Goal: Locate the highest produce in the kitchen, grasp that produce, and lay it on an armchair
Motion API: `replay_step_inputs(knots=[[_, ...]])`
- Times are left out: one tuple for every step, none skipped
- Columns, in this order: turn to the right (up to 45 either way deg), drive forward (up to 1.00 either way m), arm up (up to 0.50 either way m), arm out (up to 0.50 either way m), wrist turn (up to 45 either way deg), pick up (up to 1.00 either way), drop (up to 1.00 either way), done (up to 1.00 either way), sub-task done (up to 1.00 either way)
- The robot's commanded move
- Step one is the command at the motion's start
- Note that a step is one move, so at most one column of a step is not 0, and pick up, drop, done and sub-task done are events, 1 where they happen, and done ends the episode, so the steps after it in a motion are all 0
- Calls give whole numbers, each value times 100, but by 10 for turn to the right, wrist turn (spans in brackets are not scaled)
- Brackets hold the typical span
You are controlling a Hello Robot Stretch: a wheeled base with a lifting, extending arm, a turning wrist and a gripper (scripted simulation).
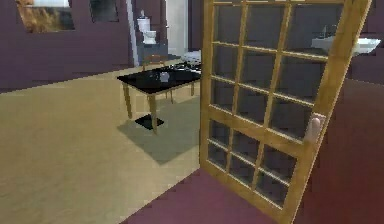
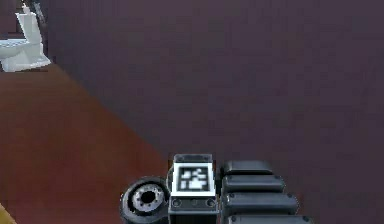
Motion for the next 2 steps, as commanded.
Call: replay_step_inputs(knots=[[-300,0,0,0,0,0,0,0,0],[0,100,0,0,0,0,0,0,0]])
